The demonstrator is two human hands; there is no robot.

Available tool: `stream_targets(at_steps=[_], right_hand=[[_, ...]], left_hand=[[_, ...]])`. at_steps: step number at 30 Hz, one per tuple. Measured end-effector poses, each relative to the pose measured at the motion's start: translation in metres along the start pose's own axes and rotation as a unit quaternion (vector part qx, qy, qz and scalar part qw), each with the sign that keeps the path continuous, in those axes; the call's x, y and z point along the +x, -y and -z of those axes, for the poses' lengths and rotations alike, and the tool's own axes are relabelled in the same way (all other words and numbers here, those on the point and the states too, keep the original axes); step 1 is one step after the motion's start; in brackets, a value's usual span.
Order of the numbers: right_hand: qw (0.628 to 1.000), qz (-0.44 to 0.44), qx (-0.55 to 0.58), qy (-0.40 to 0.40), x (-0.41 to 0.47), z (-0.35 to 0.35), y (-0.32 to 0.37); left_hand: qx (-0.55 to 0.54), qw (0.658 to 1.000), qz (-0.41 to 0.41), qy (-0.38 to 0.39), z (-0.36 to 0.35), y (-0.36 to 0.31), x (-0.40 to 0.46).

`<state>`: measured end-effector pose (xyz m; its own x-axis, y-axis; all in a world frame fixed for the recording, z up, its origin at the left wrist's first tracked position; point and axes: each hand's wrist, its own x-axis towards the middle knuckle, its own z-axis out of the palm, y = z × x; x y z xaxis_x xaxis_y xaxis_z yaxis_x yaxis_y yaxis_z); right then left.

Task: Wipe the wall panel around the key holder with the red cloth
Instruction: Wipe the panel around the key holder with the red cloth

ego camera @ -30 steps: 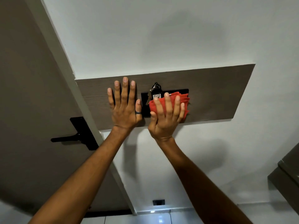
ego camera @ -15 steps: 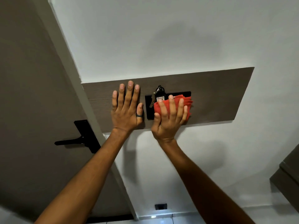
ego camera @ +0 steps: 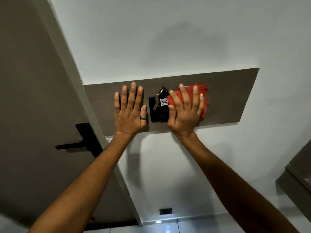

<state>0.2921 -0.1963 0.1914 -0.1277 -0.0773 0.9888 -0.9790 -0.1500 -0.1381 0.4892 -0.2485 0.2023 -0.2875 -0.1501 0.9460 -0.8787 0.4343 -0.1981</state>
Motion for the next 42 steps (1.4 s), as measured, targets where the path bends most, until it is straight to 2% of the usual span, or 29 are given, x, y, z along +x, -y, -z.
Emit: stream_targets(at_steps=[2,3,6,7,10,11,14,15,18,19,20,23,24,25,28,29,30,33,35,36,37,38,40,42], right_hand=[[0.995,0.095,-0.017,0.020,0.000,0.005,-0.021],[0.994,0.101,-0.025,0.021,0.002,0.005,-0.033],[0.994,-0.102,-0.018,-0.024,0.001,0.004,-0.013],[0.993,-0.111,-0.017,-0.025,-0.004,0.001,0.000],[0.998,0.055,-0.013,0.015,-0.005,0.003,-0.012],[0.999,0.046,-0.012,0.010,-0.001,0.004,-0.019],[0.993,-0.119,-0.017,-0.013,-0.002,-0.001,0.002],[0.993,-0.118,-0.021,-0.008,-0.010,-0.005,0.011],[0.998,0.048,-0.018,0.023,-0.021,0.002,-0.014],[0.996,0.086,-0.027,0.019,-0.019,0.006,-0.031],[0.995,0.088,-0.036,0.013,-0.018,0.009,-0.043],[0.995,-0.093,-0.036,-0.019,-0.023,0.009,-0.031],[0.992,-0.121,-0.032,-0.025,-0.024,0.006,-0.022],[0.994,-0.107,-0.030,-0.016,-0.023,0.005,-0.017],[0.995,0.073,-0.052,0.033,-0.023,0.012,-0.046],[0.992,0.100,-0.067,0.039,-0.022,0.018,-0.058],[0.992,0.086,-0.077,0.041,-0.022,0.022,-0.067],[0.994,-0.063,-0.076,0.048,-0.023,0.034,-0.075],[0.985,-0.161,0.013,0.067,-0.027,0.048,-0.069],[0.970,-0.224,0.077,0.062,-0.030,0.059,-0.069],[0.937,-0.312,0.150,0.047,-0.034,0.070,-0.068],[0.883,-0.414,0.217,0.027,-0.037,0.077,-0.061],[0.725,-0.601,0.335,-0.012,-0.046,0.098,-0.059],[0.532,-0.719,0.448,-0.002,-0.062,0.115,-0.070]], left_hand=[[0.002,1.000,0.001,-0.005,-0.002,0.000,-0.002],[0.006,1.000,0.001,-0.007,-0.002,0.000,-0.002],[-0.006,1.000,0.007,-0.004,-0.001,-0.001,0.001],[-0.004,1.000,0.010,-0.004,0.000,-0.002,0.000],[-0.008,1.000,0.014,-0.002,0.000,-0.004,-0.001],[-0.008,1.000,0.012,-0.006,-0.001,-0.004,-0.002],[-0.001,1.000,0.018,-0.007,-0.002,-0.003,0.000],[-0.006,1.000,0.018,-0.006,-0.002,-0.003,0.001],[-0.006,1.000,0.017,0.007,-0.001,-0.004,-0.001],[-0.007,1.000,0.017,0.009,0.000,-0.004,-0.001],[-0.008,1.000,0.018,0.015,0.002,-0.004,-0.001],[-0.012,0.999,0.024,0.039,0.007,-0.005,0.001],[-0.011,0.999,0.025,0.045,0.008,-0.005,0.001],[-0.008,0.998,0.028,0.052,0.009,-0.006,0.002],[-0.013,0.997,0.042,0.065,0.012,-0.008,-0.001],[-0.008,0.996,0.050,0.069,0.013,-0.010,-0.001],[-0.006,0.995,0.060,0.074,0.013,-0.013,0.000],[-0.025,0.990,0.097,0.103,0.016,-0.025,-0.007],[-0.061,0.980,0.134,0.136,0.021,-0.039,-0.030],[-0.089,0.971,0.159,0.153,0.024,-0.050,-0.046],[-0.112,0.960,0.190,0.170,0.028,-0.065,-0.063],[-0.131,0.949,0.219,0.183,0.033,-0.073,-0.078],[-0.163,0.925,0.266,0.215,0.039,-0.104,-0.107],[-0.186,0.906,0.285,0.252,0.043,-0.137,-0.127]])
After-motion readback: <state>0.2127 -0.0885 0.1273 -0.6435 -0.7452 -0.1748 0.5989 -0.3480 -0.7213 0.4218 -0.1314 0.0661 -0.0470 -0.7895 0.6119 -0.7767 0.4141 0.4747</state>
